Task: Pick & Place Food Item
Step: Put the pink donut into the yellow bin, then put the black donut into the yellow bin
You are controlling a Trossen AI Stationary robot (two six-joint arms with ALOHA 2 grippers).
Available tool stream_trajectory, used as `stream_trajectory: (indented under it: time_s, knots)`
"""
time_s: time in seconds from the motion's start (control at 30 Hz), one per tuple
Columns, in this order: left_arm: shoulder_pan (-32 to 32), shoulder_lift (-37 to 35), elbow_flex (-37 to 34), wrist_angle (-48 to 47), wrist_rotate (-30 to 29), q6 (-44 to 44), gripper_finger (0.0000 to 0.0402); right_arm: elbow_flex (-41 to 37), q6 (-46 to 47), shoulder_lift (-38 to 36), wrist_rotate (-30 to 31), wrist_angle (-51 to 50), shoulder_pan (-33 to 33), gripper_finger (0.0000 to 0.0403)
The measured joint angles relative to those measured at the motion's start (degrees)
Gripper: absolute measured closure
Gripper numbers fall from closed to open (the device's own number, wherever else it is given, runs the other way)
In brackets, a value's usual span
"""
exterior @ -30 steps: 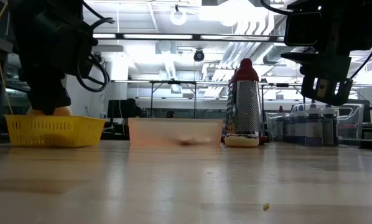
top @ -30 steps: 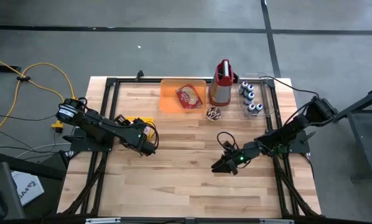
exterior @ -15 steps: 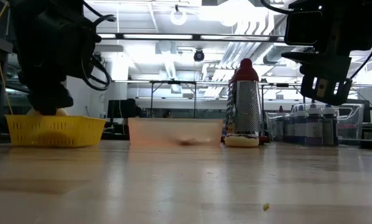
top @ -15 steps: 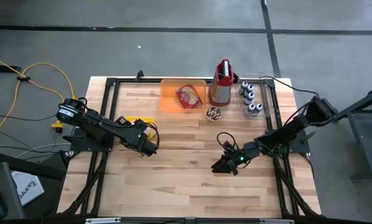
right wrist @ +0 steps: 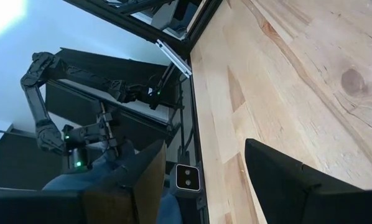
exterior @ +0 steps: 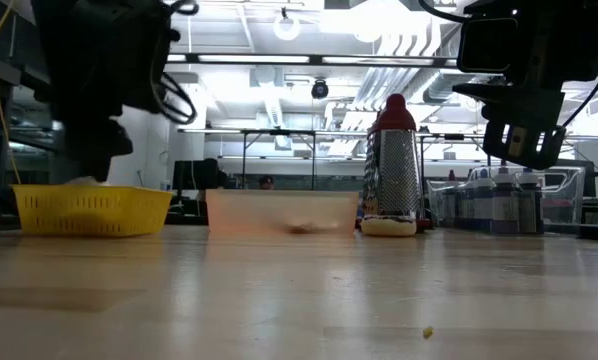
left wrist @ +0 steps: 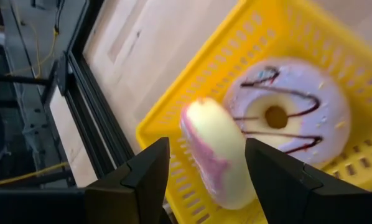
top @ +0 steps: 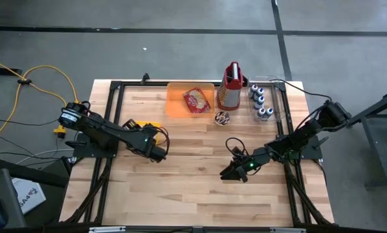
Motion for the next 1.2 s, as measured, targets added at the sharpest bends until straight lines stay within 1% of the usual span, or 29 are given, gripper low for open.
stream_trajectory:
  time_s: [0.33,0.4,0.53,0.6,0.7,0.8,0.97,1.1,1.2]
  knots:
    - [0.0,0.0,7.1,-0.8,-3.3,5.0,0.0200,0.0,-0.3,0.0,0.0,0.0,0.0,0.0196]
    - [-0.1,0.0,8.6,-0.8,-5.0,6.3,0.0200,0.0,-0.4,0.0,0.0,0.0,0.0,0.0196]
    - [-0.2,0.0,10.9,1.0,-10.4,9.9,0.0200,0.0,-1.8,0.0,0.0,0.0,0.0,0.0196]
    - [-0.2,0.0,11.4,3.1,-13.1,13.0,0.0200,0.0,-2.0,0.0,0.0,0.0,0.0,0.0196]
    - [0.5,0.0,11.4,8.0,-15.6,17.1,0.0200,0.0,-2.1,0.0,0.0,-0.1,0.0,0.0196]
    - [1.3,0.0,11.4,11.2,-16.3,17.9,0.0200,0.0,-3.4,0.0,0.2,-0.1,0.0,0.0196]
    - [2.0,0.0,11.4,14.1,-18.5,19.7,0.0200,0.0,-9.2,0.0,0.2,-0.1,-0.5,0.0196]
    - [1.1,-0.3,11.4,20.1,-18.3,24.7,0.0200,0.0,-13.7,0.0,0.1,0.0,-2.9,0.0196]
    - [0.1,-0.8,11.4,26.5,-16.6,30.8,0.0200,0.0,-17.2,0.0,-2.8,-0.3,-5.7,0.0196]
